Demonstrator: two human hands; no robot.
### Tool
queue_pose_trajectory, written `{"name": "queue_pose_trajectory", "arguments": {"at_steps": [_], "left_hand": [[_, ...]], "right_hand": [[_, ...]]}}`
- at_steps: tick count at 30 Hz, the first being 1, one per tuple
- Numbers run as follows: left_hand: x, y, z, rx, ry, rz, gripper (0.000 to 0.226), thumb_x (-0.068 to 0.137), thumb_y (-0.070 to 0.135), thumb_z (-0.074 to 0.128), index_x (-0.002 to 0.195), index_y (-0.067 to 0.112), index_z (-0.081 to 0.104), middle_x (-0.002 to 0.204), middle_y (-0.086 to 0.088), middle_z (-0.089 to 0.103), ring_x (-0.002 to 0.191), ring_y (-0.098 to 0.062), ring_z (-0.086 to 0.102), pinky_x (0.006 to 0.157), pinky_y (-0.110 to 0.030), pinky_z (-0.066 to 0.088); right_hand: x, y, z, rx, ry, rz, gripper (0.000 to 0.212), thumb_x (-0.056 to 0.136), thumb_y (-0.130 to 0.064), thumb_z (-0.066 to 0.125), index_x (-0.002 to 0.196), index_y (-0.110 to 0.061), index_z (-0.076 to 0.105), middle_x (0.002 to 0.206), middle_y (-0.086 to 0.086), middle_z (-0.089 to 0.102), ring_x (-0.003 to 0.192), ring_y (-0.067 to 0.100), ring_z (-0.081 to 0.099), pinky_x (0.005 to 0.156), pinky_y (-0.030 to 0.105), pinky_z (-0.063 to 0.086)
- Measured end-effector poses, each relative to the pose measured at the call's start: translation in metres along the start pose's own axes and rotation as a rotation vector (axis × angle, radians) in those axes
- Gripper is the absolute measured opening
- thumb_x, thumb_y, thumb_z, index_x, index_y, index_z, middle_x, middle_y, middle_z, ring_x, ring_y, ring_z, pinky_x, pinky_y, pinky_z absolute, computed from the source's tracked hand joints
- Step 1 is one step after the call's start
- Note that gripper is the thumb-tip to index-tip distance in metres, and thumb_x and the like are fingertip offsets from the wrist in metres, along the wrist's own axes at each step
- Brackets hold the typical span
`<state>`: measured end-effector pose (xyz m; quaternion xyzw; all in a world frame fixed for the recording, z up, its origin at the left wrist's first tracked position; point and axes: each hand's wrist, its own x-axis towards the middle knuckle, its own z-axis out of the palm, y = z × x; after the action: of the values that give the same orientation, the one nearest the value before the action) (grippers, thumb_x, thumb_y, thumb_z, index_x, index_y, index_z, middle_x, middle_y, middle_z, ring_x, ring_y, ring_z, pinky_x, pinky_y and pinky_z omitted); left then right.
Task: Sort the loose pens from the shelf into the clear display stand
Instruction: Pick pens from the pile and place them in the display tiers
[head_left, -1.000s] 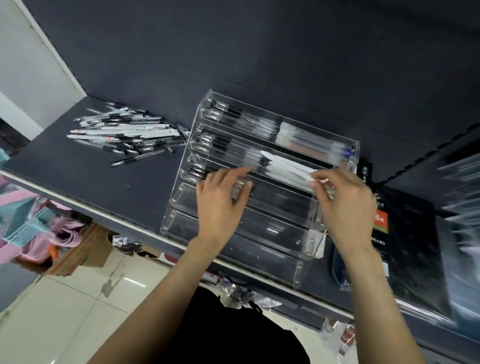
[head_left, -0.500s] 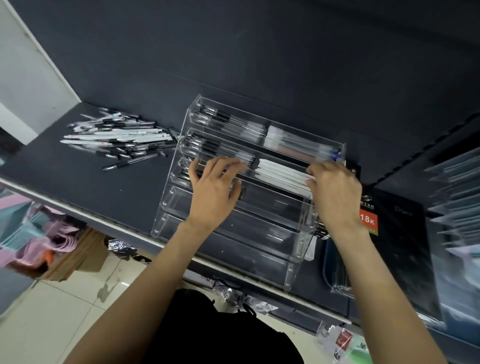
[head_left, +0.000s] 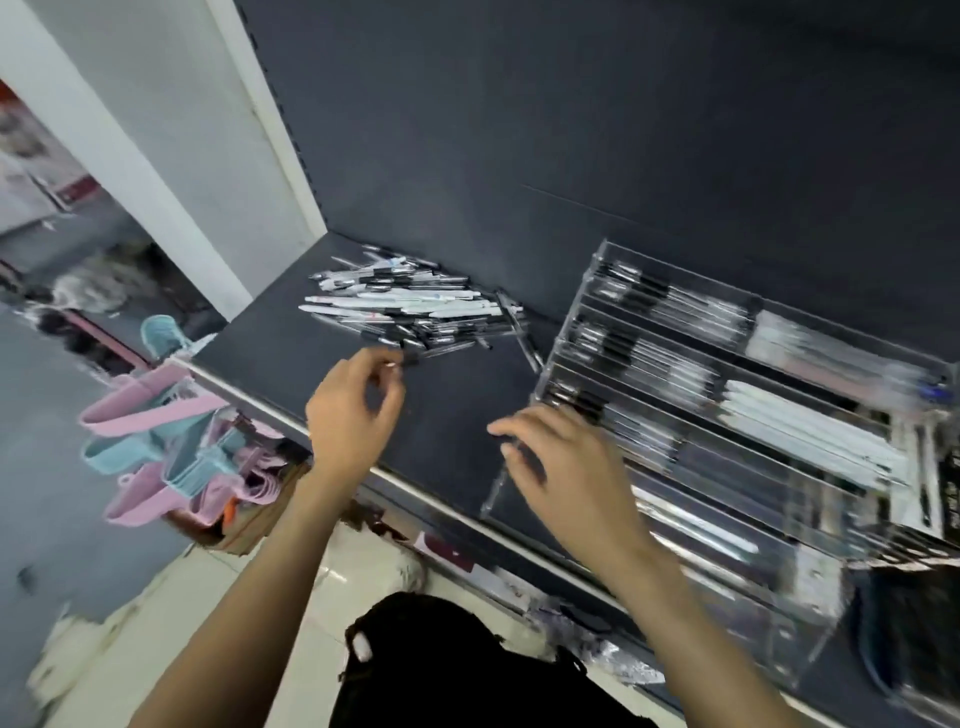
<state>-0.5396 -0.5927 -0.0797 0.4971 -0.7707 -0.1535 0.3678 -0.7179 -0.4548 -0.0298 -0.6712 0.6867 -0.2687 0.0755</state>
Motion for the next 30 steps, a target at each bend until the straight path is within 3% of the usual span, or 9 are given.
{"name": "queue_pose_trajectory", "arguments": {"at_steps": [4, 9, 13, 18, 23, 27, 30], "left_hand": [[0.044, -0.099, -0.006, 0.249, -0.309, 0.015, 0.028, 0.083, 0.009, 0.065, 0.110, 0.012, 0.065, 0.104, -0.010, 0.066, 0.096, -0.036, 0.059, 0.083, -0.043, 0.048], [0.102, -0.157, 0.003, 0.336, -0.460, 0.157, 0.039, 0.083, 0.012, 0.064, 0.122, 0.012, 0.060, 0.122, -0.010, 0.060, 0.111, -0.036, 0.054, 0.091, -0.046, 0.044], [0.131, -0.167, 0.020, 0.382, -0.624, 0.240, 0.049, 0.087, 0.016, 0.060, 0.135, 0.014, 0.049, 0.139, -0.008, 0.048, 0.129, -0.032, 0.042, 0.103, -0.045, 0.034], [0.139, -0.175, 0.030, 0.343, -0.662, 0.285, 0.038, 0.087, 0.017, 0.062, 0.124, 0.015, 0.055, 0.131, -0.009, 0.047, 0.119, -0.031, 0.047, 0.096, -0.042, 0.040], [0.137, -0.178, 0.033, 0.309, -0.655, 0.403, 0.023, 0.087, 0.019, 0.064, 0.110, 0.014, 0.062, 0.112, -0.010, 0.057, 0.108, -0.032, 0.054, 0.089, -0.042, 0.044], [0.135, -0.172, 0.036, 0.256, -0.717, 0.390, 0.025, 0.094, 0.025, 0.056, 0.117, 0.016, 0.062, 0.114, -0.006, 0.059, 0.110, -0.028, 0.053, 0.088, -0.038, 0.045], [0.131, -0.159, 0.038, 0.217, -0.763, 0.359, 0.032, 0.097, 0.032, 0.048, 0.124, 0.020, 0.061, 0.122, -0.001, 0.056, 0.118, -0.022, 0.048, 0.091, -0.033, 0.044]], "right_hand": [[0.064, -0.016, 0.077, -0.013, -0.150, 0.091, 0.020, 0.090, -0.015, 0.056, 0.106, -0.023, 0.066, 0.102, -0.008, 0.064, 0.095, 0.013, 0.057, 0.070, 0.026, 0.047], [0.133, -0.012, 0.145, -0.162, -0.230, 0.207, 0.037, 0.091, -0.006, 0.050, 0.124, -0.020, 0.057, 0.122, -0.003, 0.057, 0.116, 0.020, 0.049, 0.087, 0.034, 0.048], [0.159, -0.009, 0.174, -0.333, -0.330, 0.285, 0.057, 0.085, 0.005, 0.049, 0.137, -0.017, 0.042, 0.135, 0.002, 0.047, 0.125, 0.024, 0.040, 0.089, 0.036, 0.050], [0.169, -0.015, 0.179, -0.483, -0.365, 0.326, 0.055, 0.083, 0.005, 0.049, 0.135, -0.013, 0.042, 0.127, 0.005, 0.050, 0.120, 0.024, 0.043, 0.084, 0.033, 0.048], [0.167, -0.016, 0.180, -0.518, -0.371, 0.322, 0.053, 0.085, 0.004, 0.051, 0.134, -0.014, 0.042, 0.128, 0.005, 0.048, 0.117, 0.024, 0.048, 0.080, 0.032, 0.050], [0.165, -0.017, 0.185, -0.444, -0.367, 0.335, 0.061, 0.080, 0.004, 0.061, 0.135, -0.012, 0.040, 0.133, 0.009, 0.039, 0.102, 0.026, 0.058, 0.073, 0.035, 0.053], [0.164, -0.021, 0.193, -0.416, -0.345, 0.341, 0.052, 0.081, 0.002, 0.063, 0.128, -0.008, 0.045, 0.128, 0.010, 0.042, 0.094, 0.027, 0.061, 0.069, 0.037, 0.055]]}}
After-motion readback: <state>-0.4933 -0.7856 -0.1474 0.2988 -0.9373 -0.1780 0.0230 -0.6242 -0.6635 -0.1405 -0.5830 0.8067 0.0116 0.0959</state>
